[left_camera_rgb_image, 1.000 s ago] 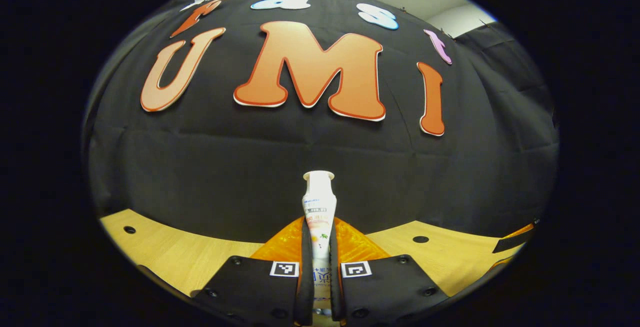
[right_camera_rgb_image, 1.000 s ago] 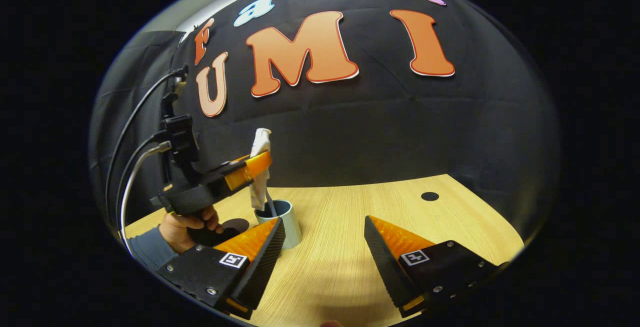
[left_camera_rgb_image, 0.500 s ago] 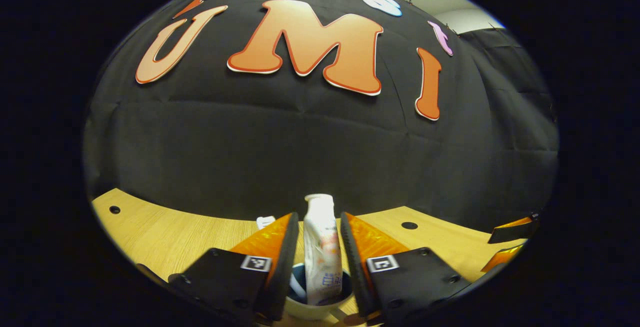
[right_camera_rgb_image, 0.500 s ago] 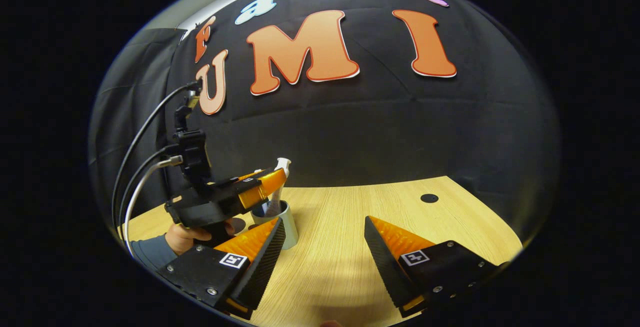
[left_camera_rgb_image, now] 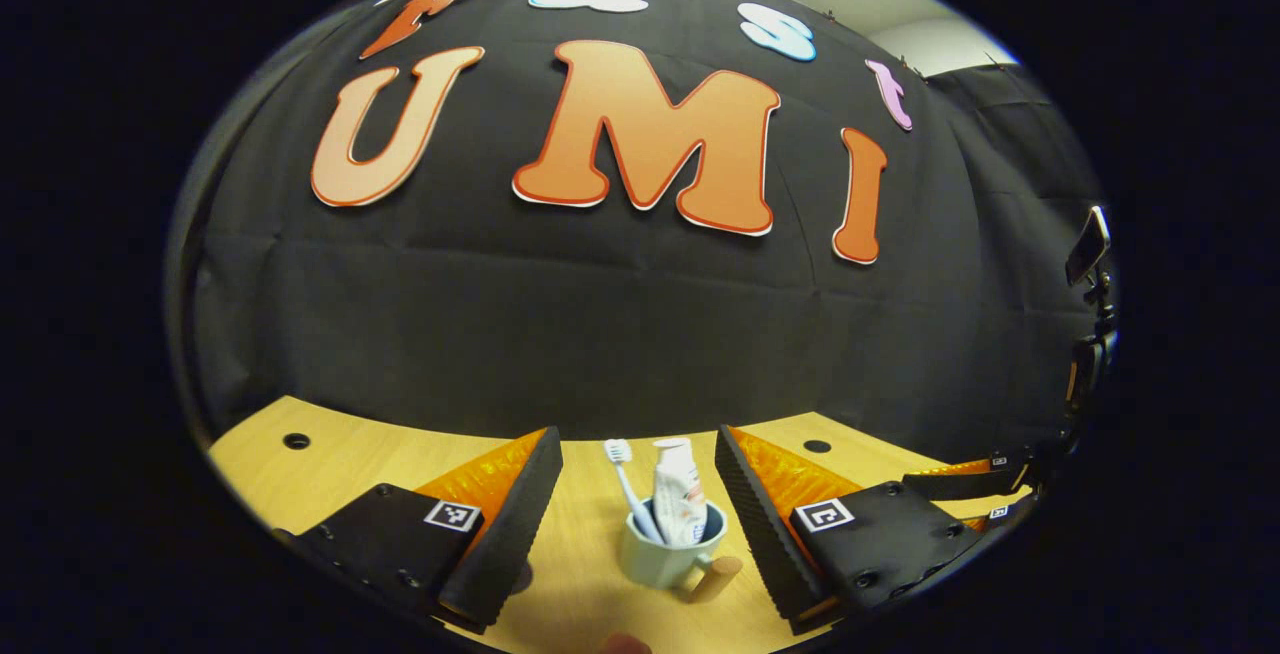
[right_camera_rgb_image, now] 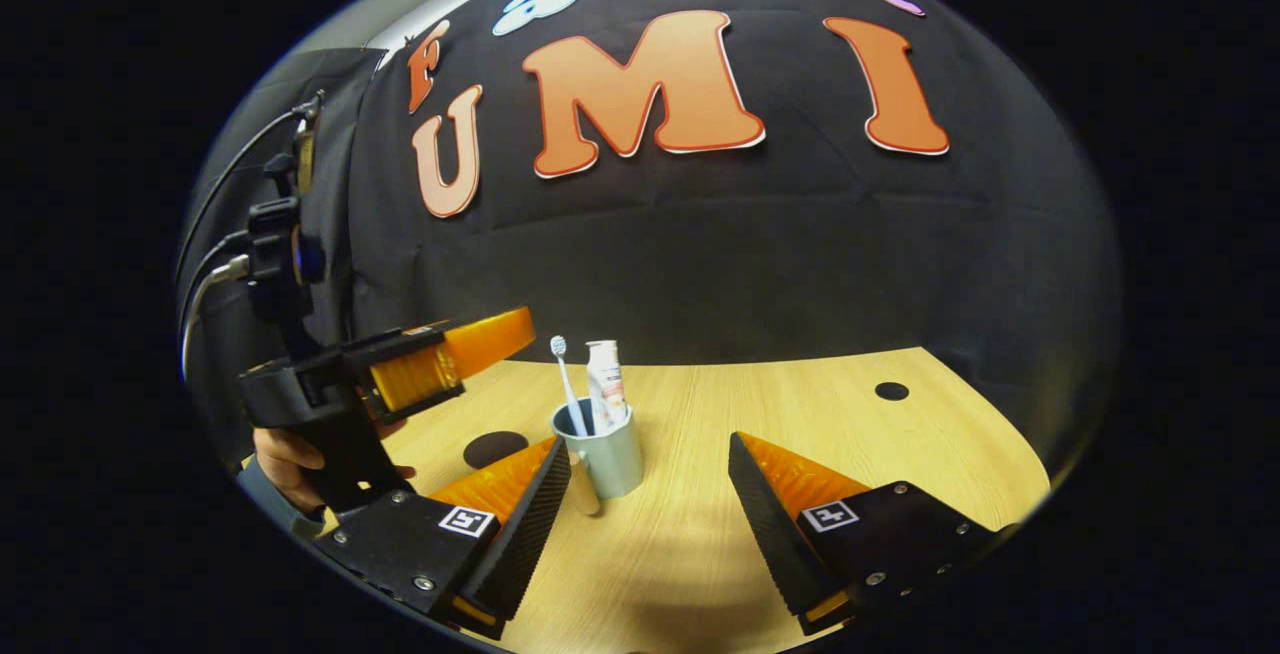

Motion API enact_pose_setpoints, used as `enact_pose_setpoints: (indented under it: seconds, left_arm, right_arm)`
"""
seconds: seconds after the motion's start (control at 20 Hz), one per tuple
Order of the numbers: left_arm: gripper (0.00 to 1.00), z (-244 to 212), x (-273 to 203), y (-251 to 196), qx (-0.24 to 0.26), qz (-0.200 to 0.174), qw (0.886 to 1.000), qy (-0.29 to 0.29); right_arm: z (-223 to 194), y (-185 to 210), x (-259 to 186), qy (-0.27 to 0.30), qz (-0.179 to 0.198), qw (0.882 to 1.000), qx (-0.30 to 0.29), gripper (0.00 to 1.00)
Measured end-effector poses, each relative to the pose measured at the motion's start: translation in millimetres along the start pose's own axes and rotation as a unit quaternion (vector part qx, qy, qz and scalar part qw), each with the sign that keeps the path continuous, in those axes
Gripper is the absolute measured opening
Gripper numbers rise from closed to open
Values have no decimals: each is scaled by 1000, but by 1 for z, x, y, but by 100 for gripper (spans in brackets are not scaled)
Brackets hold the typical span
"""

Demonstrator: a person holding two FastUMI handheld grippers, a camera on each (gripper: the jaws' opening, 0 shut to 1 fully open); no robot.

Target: Put the toothbrush and toothpaste on the desktop into the cup, then pick up the cup and place it on the coaster on the desktop.

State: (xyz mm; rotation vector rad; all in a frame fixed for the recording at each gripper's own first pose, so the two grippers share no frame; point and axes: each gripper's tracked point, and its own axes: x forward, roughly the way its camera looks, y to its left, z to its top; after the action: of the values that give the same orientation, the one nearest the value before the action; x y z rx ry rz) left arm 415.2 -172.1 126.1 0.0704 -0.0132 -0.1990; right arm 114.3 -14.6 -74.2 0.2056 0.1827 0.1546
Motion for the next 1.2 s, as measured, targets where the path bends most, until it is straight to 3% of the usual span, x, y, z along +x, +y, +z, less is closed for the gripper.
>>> enact_pose_setpoints:
  seconds: [0.2, 0.55, 0.9, 1.2]
  left_arm:
    - [99, 7, -43, 27, 18, 27, 999, 13]
    - [99, 3, -120, 73, 45, 74, 996, 25]
    - [98, 4, -193, 117, 47, 126, 990, 35]
    - [98, 2, -226, 132, 52, 141, 988, 34]
  right_arm:
    - [-7, 21, 11, 39, 5, 999, -3, 96]
    - [-13, 40, 39, 105, -19, 994, -30, 95]
    - [-28, 44, 69, 192, -45, 980, -28, 91]
    - [-61, 43, 84, 279, -67, 958, -8, 82]
